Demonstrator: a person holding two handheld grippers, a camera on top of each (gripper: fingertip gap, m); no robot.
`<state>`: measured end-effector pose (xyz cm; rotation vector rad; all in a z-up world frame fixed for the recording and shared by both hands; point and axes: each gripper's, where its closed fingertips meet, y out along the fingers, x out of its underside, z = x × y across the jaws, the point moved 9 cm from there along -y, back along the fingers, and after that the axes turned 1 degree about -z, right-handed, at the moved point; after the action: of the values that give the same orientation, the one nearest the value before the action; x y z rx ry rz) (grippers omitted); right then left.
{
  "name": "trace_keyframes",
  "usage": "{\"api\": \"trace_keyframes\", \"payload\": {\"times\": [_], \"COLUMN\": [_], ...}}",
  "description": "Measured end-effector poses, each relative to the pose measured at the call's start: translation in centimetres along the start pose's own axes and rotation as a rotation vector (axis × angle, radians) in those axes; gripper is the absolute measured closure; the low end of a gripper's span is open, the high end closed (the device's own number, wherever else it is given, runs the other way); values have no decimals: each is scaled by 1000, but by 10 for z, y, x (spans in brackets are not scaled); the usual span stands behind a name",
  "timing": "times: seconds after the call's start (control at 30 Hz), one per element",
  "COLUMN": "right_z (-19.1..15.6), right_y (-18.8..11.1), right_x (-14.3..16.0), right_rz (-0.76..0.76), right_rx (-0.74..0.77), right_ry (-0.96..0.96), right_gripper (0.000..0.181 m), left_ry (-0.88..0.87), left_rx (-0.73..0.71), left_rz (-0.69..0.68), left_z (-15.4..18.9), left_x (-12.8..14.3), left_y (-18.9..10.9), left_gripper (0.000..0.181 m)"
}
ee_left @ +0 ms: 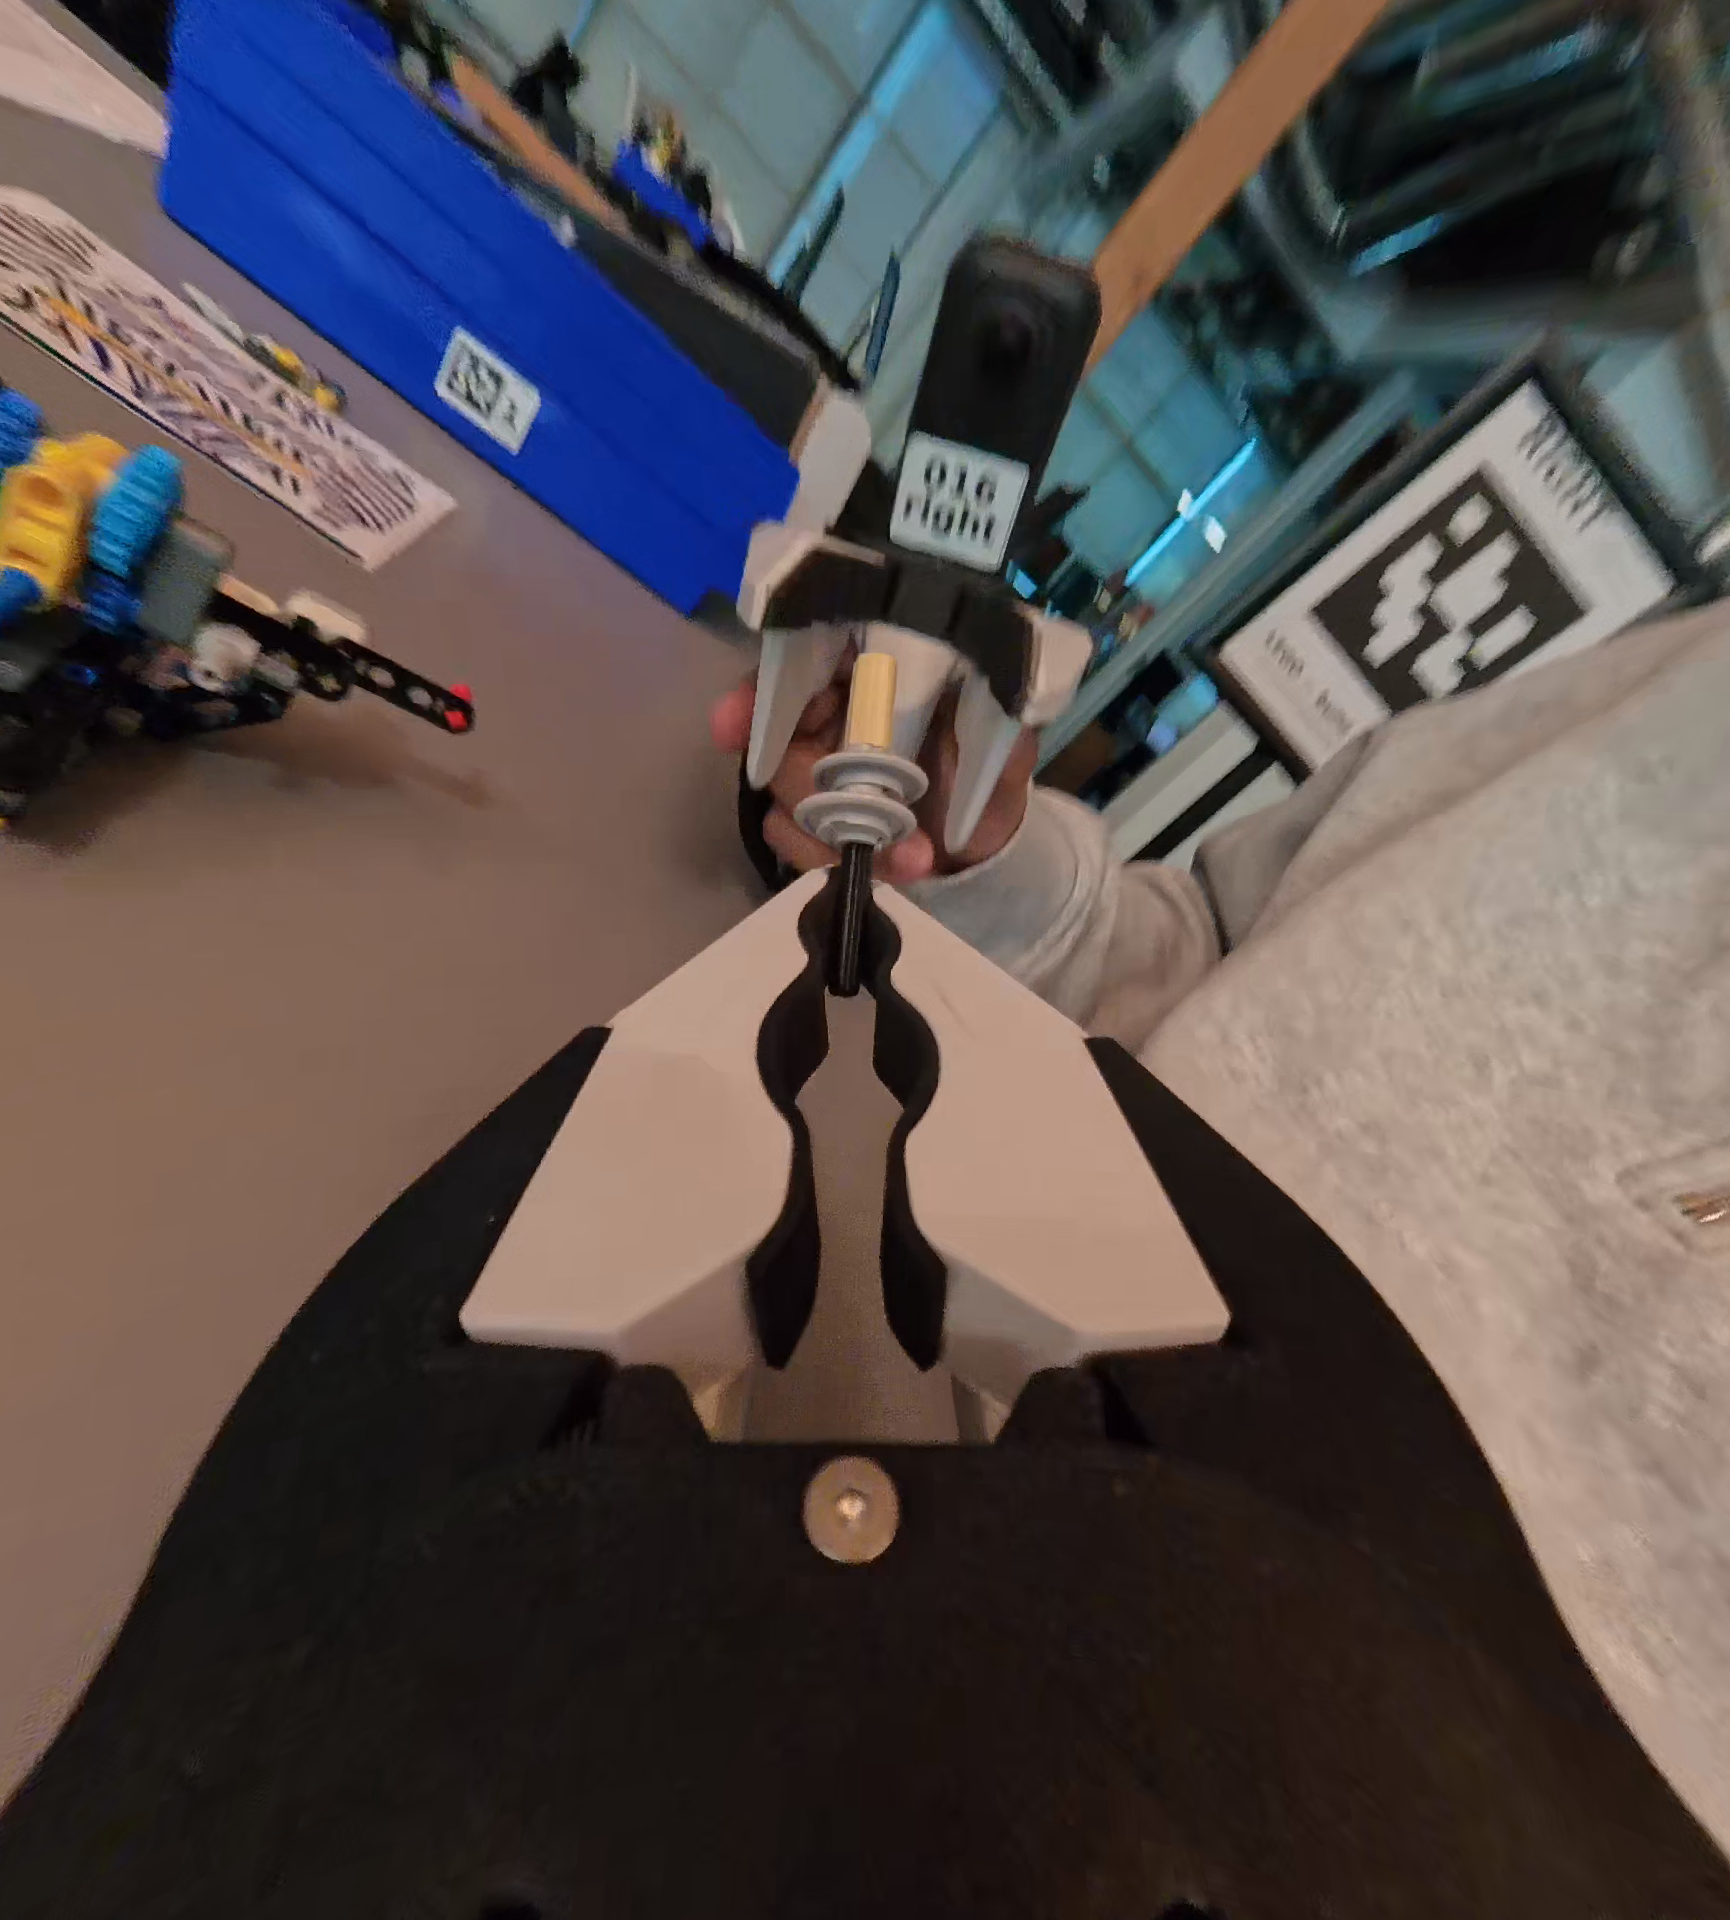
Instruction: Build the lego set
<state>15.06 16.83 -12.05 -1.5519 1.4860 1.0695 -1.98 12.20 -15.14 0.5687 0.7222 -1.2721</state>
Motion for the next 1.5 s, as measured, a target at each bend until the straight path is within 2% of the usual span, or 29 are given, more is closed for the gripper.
{"api": "trace_keyframes", "payload": {"times": [0.1,0.2,0.33,0.5,0.53,0.6,0.67,0.77,0.83,0.9,1.07,1.13,1.23,1.3,1.5], "right_z": [1,-2,-4,-4,-6,-9,-8,-8,-14,-23,-30,-25,-21,-18,-4], "right_y": [3,13,21,20,19,13,4,-10,-14,-10,8,11,11,9,6], "right_x": [4,11,16,16,15,10,7,13,20,28,44,49,58,60,57], "right_rz": [-47,-94,-106,-102,-94,-59,-47,-169,-296,-379,-507,-561,-607,-605,-601], "right_rx": [-3,-45,-126,-102,-86,-30,106,409,556,604,563,542,440,403,506], "right_ry": [3,11,87,92,82,44,-31,-236,-382,-462,-511,-467,-241,-109,-88], "right_gripper": [132,134,160,162,162,162,162,161,161,161,161,161,161,161,161], "left_ry": [-80,-111,-49,-75,-87,-96,-77,4,40,50,100,171,252,251,256], "left_rx": [112,203,128,121,101,69,26,-50,-65,-71,-124,-189,-284,-268,-262], "left_rz": [108,59,-42,4,24,84,166,248,234,205,219,275,353,368,375], "left_z": [-2,0,4,2,0,-3,-4,1,4,5,7,9,10,10,9], "left_x": [-5,-2,6,4,3,0,-3,-4,-3,-3,-4,-7,-11,-12,-13], "left_y": [-8,-3,10,9,8,4,-2,-7,-5,-2,-1,-7,-19,-22,-23], "left_gripper": [181,181,181,179,165,150,144,144,145,146,149,152,154,154,156]}}
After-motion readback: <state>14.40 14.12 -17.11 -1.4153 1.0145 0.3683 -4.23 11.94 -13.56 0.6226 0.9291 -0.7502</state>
